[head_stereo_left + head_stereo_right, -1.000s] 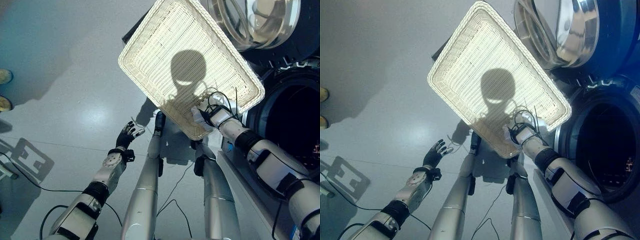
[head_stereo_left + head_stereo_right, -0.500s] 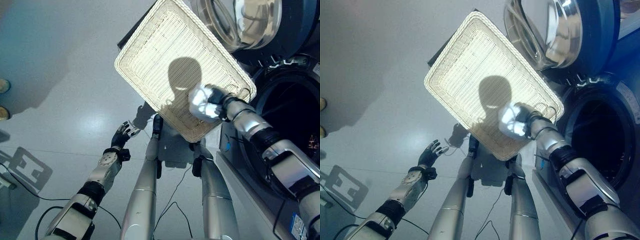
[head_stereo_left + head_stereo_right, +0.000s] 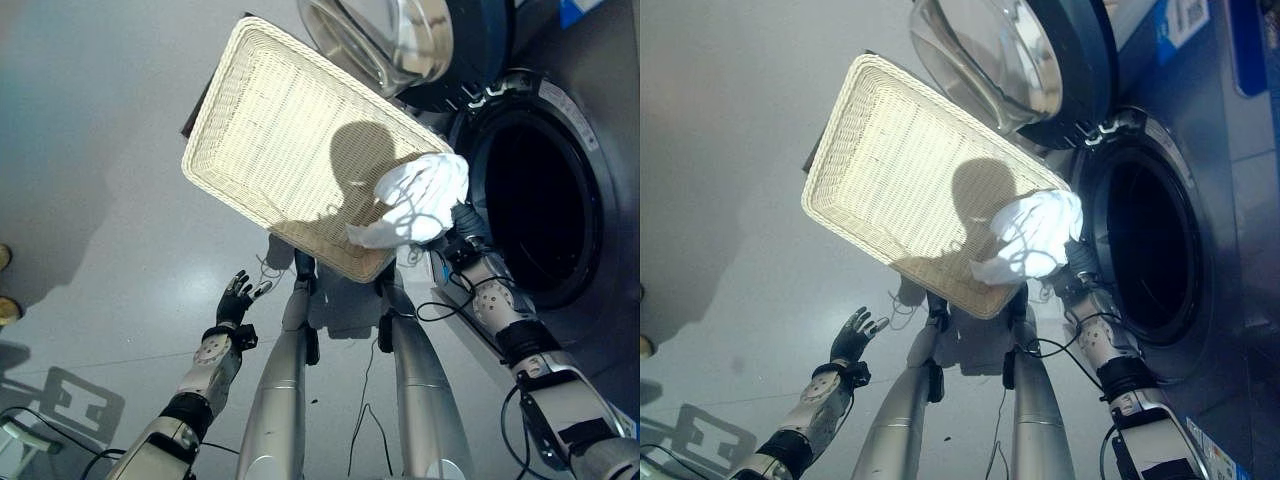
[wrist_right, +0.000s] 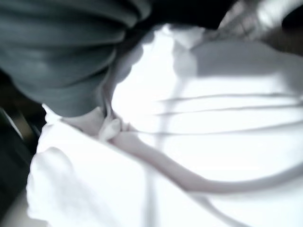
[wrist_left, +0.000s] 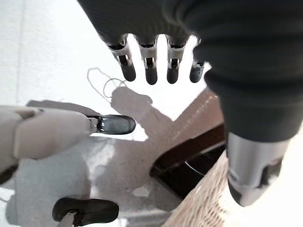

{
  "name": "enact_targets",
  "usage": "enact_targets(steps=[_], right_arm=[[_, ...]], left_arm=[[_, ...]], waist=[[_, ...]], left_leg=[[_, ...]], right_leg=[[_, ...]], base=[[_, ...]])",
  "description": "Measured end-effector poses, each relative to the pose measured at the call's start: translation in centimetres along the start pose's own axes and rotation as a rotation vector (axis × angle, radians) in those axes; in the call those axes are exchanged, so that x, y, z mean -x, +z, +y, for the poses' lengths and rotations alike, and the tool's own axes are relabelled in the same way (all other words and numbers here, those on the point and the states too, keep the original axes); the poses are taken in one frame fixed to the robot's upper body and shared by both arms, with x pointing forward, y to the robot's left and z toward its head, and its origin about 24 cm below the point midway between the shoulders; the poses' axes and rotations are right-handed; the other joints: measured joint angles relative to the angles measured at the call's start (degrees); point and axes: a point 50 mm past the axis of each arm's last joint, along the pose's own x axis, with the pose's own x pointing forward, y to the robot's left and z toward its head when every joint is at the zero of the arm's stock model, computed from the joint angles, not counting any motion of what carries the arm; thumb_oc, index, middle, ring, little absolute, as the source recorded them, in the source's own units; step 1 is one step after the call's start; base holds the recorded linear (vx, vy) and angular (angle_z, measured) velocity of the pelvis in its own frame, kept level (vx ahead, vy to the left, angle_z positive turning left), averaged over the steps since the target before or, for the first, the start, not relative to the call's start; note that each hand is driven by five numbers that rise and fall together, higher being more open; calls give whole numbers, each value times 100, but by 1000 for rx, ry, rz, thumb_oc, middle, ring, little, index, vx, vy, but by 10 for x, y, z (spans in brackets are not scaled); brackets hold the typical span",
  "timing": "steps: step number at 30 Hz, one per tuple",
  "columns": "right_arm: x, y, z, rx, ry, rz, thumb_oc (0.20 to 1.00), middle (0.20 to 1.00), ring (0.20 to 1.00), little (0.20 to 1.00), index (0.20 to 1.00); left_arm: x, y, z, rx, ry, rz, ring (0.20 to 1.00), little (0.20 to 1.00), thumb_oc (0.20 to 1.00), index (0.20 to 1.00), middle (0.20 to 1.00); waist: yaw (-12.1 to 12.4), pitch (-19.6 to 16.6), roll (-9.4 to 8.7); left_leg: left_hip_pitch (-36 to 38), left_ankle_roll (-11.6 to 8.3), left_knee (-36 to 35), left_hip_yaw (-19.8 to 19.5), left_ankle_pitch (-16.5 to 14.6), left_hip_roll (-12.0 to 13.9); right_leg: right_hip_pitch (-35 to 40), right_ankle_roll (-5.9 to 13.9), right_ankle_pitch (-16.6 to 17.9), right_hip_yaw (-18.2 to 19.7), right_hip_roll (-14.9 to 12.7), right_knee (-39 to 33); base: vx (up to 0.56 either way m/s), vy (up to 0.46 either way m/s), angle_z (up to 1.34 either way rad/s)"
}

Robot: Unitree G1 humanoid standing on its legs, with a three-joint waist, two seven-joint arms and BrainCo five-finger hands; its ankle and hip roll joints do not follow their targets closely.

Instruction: Put the clothes into the washing machine.

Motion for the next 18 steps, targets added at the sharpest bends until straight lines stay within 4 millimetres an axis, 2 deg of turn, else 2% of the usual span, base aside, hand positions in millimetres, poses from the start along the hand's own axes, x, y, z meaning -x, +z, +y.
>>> enact_targets(steps=[6, 9, 11, 12, 14, 16, 18], right_arm=[[9, -19, -11, -379, -34, -16, 200, 200, 200, 200, 200], [20, -39, -27, -627, -137, -48, 200, 200, 200, 200, 200], [23, -42, -32, -669, -172, -64, 200, 200, 200, 200, 200], [25, -43, -40, -731, -228, -107, 200, 200, 200, 200, 200], [27, -41, -46, -797, -275, -171, 200, 200, 200, 200, 200], [24, -18, -54, -899, -400, -344, 200, 200, 200, 200, 200], [17, -4, -49, -972, -444, -402, 200, 200, 200, 200, 200]], left_arm=[[1, -8, -3, 13, 4, 13, 1000, 1000, 1000, 1000, 1000], [3, -11, -4, 18, 2, 17, 1000, 1000, 1000, 1000, 1000], [3, -11, -5, 20, 1, 11, 1000, 1000, 1000, 1000, 1000], [3, -11, -5, 21, 1, 10, 1000, 1000, 1000, 1000, 1000], [3, -12, -5, 24, 3, 15, 1000, 1000, 1000, 1000, 1000], [4, -15, -7, 21, -6, 26, 1000, 1000, 1000, 1000, 1000], [5, -19, -8, 20, -9, 40, 1000, 1000, 1000, 1000, 1000]], waist=[[-14, 6, 21], [-8, 1, 30], [-9, -1, 35], [-85, 0, 44], [-136, 1, 63], [-149, 5, 99], [-156, -5, 159]], left_leg=[[160, -42, -8, 141, -51, 24], [307, -20, -12, 299, -135, 13], [315, -10, -13, 343, -148, 5], [322, 0, -12, 433, -154, -9], [335, 10, -12, 446, -161, -27], [435, 44, -14, 571, -194, -34], [528, 60, -18, 644, -220, -42]], right_leg=[[110, -45, 74, 151, 56, -119], [196, -18, 106, 307, 67, -188], [195, -7, 144, 312, 46, -218], [193, 3, 186, 339, 28, -270], [194, 19, 198, 375, 17, -275], [286, 37, 258, 447, 13, -373], [360, 41, 309, 448, -14, -433]], base=[[-20, 34, -13], [-12, 34, -20], [-1, 40, -18], [7, 15, -14], [15, 14, -12], [18, -2, -20], [8, -15, -19]])
